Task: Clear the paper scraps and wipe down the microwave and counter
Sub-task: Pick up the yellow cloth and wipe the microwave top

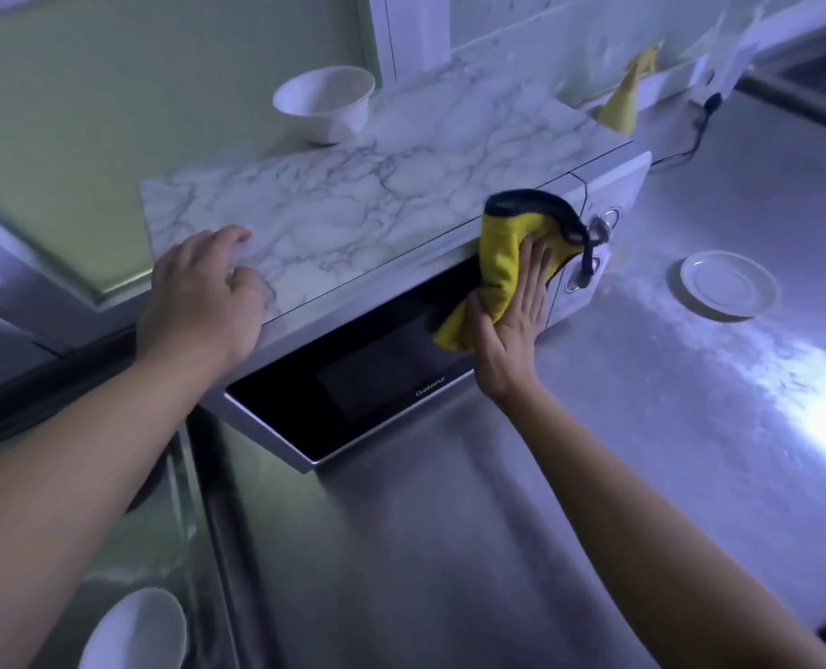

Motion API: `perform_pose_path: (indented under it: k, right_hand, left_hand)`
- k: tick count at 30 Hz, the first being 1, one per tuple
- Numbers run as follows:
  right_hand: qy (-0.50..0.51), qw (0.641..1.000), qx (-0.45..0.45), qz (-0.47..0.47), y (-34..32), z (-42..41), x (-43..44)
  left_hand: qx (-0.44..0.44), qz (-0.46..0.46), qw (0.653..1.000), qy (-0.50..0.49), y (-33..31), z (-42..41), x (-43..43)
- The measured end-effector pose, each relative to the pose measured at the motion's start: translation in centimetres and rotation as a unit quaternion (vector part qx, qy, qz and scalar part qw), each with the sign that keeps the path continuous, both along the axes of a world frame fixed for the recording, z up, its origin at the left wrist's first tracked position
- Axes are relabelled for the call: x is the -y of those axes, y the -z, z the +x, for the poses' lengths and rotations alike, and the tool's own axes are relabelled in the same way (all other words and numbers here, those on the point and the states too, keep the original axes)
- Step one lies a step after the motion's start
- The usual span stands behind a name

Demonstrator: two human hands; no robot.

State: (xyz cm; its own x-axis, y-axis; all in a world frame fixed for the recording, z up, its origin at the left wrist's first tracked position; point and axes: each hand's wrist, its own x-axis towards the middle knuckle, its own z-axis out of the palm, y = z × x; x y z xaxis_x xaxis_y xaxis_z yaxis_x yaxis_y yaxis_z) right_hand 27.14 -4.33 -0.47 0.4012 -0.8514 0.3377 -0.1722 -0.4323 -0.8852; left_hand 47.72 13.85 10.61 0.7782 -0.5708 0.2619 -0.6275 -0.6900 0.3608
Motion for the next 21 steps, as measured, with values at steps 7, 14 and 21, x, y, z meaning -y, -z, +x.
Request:
perform_pose_path:
  k: [7, 14, 21]
  right_hand:
    - [0.041, 0.956, 0.081, 0.280, 7.6, -0.3, -0.7]
    - [0.119, 0.926, 0.109, 0.342, 7.7, 0.1, -0.1]
    - [0.158, 0.918, 0.112, 0.346, 7.5, 0.8, -0.3]
  left_hand:
    - [0.004, 0.012, 1.000, -0.003, 0.1, 0.2, 0.0]
    - [-0.011, 0.009, 1.000, -0.005, -0.5, -0.5, 0.1]
    - [-0.027, 0.019, 0.999, -0.020, -1.1, -1.4, 0.2]
